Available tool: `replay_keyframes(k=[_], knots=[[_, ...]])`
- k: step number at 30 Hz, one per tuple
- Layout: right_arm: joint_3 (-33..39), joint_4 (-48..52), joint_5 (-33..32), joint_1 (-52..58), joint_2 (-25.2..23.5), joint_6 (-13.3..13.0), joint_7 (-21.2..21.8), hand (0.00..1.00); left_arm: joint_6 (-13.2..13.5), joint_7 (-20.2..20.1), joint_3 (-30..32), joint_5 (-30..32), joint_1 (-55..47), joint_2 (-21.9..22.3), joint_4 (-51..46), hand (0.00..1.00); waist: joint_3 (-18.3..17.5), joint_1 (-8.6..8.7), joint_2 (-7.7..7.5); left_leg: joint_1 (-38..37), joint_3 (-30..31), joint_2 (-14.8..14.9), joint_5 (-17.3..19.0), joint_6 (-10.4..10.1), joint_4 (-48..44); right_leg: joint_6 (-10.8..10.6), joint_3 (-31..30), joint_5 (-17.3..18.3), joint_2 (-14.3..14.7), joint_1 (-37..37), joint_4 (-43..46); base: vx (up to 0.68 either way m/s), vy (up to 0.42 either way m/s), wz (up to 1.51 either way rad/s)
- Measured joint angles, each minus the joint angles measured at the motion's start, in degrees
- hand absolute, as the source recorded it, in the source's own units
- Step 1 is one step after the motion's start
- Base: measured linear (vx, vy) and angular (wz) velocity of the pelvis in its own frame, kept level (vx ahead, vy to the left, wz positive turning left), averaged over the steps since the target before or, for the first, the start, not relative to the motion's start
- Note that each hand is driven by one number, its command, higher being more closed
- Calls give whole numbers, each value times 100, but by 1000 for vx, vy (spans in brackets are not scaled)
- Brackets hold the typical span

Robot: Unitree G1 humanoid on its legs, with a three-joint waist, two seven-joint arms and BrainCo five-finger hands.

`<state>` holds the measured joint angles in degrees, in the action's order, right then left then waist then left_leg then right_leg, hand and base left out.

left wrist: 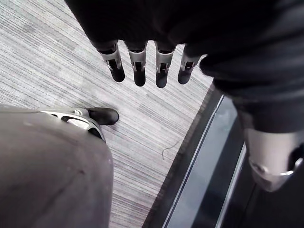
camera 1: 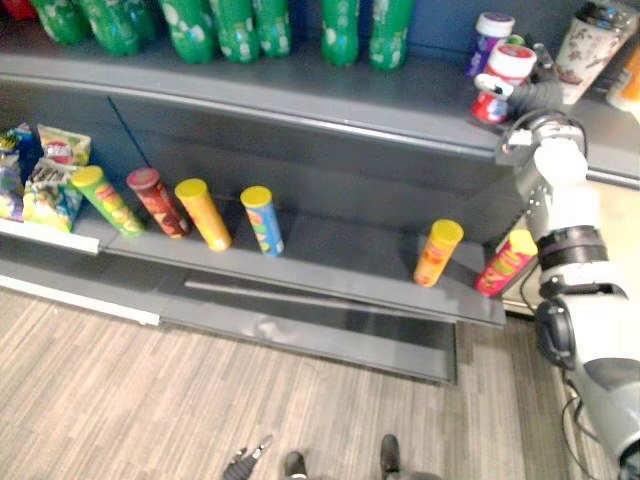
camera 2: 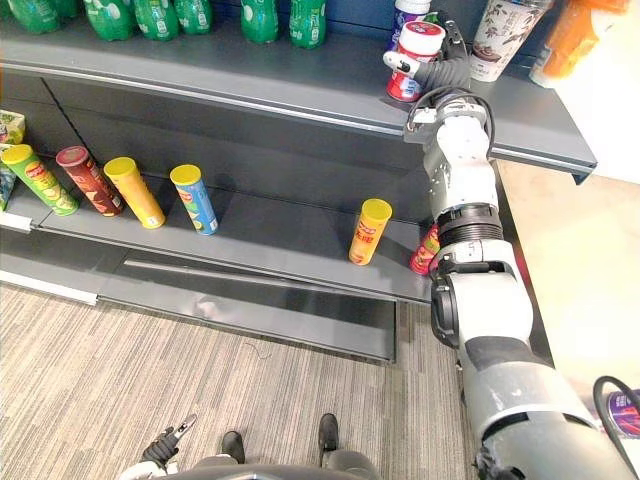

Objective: Put the gum and the chips on the shelf.

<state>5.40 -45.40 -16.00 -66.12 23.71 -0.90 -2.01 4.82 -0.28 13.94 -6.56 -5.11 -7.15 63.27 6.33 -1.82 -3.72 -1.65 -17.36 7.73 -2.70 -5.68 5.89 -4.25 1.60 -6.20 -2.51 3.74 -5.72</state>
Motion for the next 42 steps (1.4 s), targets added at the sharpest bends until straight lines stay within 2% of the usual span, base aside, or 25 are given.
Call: replay_keyframes(k=[7, 10, 12, 14, 18, 21, 23, 24, 28, 30, 36, 39, 42], knots=[[-33, 346, -26, 122, 6, -1, -70, 0, -1, 3, 87, 1, -2, 4, -3, 0, 8, 3, -18, -51, -71, 23, 10, -14, 1, 10, -57, -9, 30, -9, -1, 4, -3, -5], [-30, 918, -21, 129, 56, -32, -229, 0, -1, 4, 160, 3, -3, 7, -5, 0, 14, 22, -29, -51, -74, 41, 12, -16, 1, 10, -57, -9, 47, -9, -7, 0, 0, 0], [-30, 1357, -17, 130, 178, -120, -287, 0, -1, 5, 201, 6, 0, 17, -9, 0, 13, 19, -32, -51, -74, 48, 13, -17, 1, 10, -54, -8, 54, -10, -10, 0, 0, 0], [-23, 1807, -9, 132, 322, -314, -366, 0, -2, 8, 227, 11, -1, 18, -9, 0, 8, 20, -46, -52, -73, 48, 13, -18, 1, 10, -52, -8, 54, -12, -11, 0, 0, 0], [111, 2554, 29, 375, 356, -545, -529, 0, -2, 16, 265, 19, -4, 16, -8, 0, -5, 28, -71, -62, -74, 46, 13, -18, 1, 9, -51, -8, 52, -22, -9, 0, 0, 0], [230, 3586, 25, 1179, 298, -734, -595, 0, -4, 43, 345, 22, -17, 22, -6, 0, -39, 26, -124, -65, -82, 46, 13, -17, 1, 8, -49, -6, 53, -26, -7, 0, 0, 0], [413, 4447, 27, 1995, 41, -855, -613, 0, -4, 73, 403, 24, -48, 22, -6, 0, -69, 47, -165, -73, -90, 44, 13, -18, 1, 5, -53, -4, 51, -29, -4, 0, 0, 0], [489, 4808, 26, 2470, -158, -953, -602, 0, -5, 137, 430, 41, -72, 23, -6, 0, -85, 76, -183, -81, -98, 43, 13, -18, 1, -12, -54, 8, 50, -35, -1, 0, 0, 0], [496, 5688, -57, 4104, -1002, -1073, -362, 0, -14, 237, 461, 64, -167, 22, 6, 0, -128, 171, -198, -175, -154, 43, 25, -32, 2, 0, -100, 30, 54, -95, 25, -6, 3, -4], [205, 6056, -91, 4943, -1272, -1149, -207, 0, -14, 246, 543, 67, -200, 27, 16, 0, -136, 176, -202, -238, -261, 48, 41, -52, 2, 13, -202, 39, 67, -78, 79, -8, 10, -21], [-745, 6570, -490, 6832, -1644, -1217, 531, 0, 3, 258, 716, 128, -357, 25, 46, 0, -244, 307, -257, -258, -395, 39, 114, -109, 3, 73, -334, 80, 68, 47, 206, -15, 14, -14], [-848, 6586, -527, 7333, -1766, -1240, 663, 0, 2, 267, 803, 139, -427, 32, 66, 0, -297, 331, -271, -250, -413, 11, 124, -104, 3, 73, -371, 81, 50, 113, 267, 4, 15, -12], [-981, 6457, -411, 7892, -1807, -1405, 680, 0, 7, 311, 856, 139, -435, 44, 76, 0, -305, 332, -258, -243, -421, -18, 126, -102, 3, 73, -389, 81, 24, 158, 296, 0, 0, 0]])
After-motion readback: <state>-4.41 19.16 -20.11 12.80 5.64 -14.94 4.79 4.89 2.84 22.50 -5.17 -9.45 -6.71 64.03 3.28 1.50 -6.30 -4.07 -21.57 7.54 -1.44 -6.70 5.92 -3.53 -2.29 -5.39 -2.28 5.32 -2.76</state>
